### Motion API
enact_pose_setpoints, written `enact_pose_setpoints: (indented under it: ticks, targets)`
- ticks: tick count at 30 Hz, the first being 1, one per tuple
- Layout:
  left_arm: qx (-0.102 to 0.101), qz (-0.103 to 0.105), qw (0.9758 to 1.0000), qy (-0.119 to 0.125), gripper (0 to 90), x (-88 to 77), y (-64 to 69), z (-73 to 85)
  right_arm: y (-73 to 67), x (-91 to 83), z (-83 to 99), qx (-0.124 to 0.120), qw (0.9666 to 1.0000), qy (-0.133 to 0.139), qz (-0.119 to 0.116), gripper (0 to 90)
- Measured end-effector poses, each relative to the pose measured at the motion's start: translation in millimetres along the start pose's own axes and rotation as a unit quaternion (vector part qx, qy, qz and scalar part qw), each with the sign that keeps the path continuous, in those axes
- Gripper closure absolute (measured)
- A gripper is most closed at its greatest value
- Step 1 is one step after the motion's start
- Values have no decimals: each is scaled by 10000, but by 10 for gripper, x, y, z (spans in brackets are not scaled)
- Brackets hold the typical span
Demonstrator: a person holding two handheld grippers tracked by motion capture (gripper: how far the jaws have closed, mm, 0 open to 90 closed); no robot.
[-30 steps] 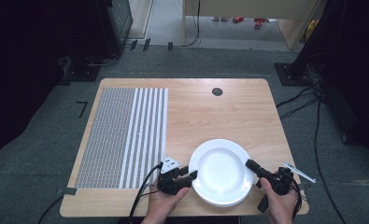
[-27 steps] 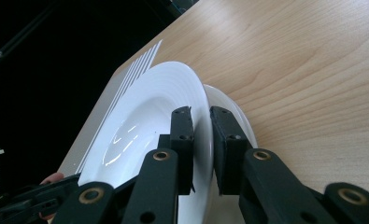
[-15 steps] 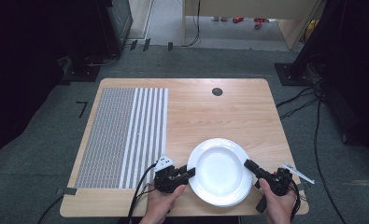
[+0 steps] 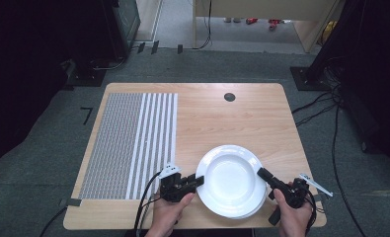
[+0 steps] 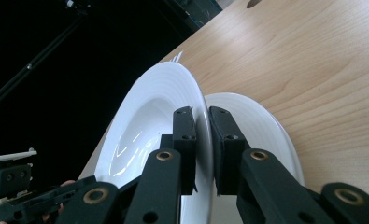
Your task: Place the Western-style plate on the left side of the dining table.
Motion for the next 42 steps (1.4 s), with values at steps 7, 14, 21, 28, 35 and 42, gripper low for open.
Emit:
enact_pose_setpoints:
  ticks: [7,14,21,28,35,42]
  targets:
    - [10,-7,10000,20,694,-60,-28,-22,-84,17,-8,-56,9999,85,11,826]
    - [-95,-6,9999,50,711,-149,-96,-73,-161,93,-18,-60,10000,74,-29,823]
    - [-151,13,9998,123,717,-262,-151,-136,-236,197,-55,-34,10000,47,-65,820]
    - [-190,35,9997,162,722,-395,-229,-195,-346,299,-81,-56,9999,23,-111,821]
    - [-261,-46,9992,293,725,-563,-340,-273,-503,448,-117,-105,9998,-13,-196,821]
    - [-309,-100,9986,416,730,-753,-464,-356,-682,621,-165,-176,9995,-68,-261,819]
Point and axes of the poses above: each handheld gripper's, and its own axes: x roughly forward along the jaws, z roughly out of its underside, y roughly to its right, the point moved 8 cm from there along x, roughly forward along the jaws, and after that the axes turned 11 degrees about -y, right-handed, at the moved point
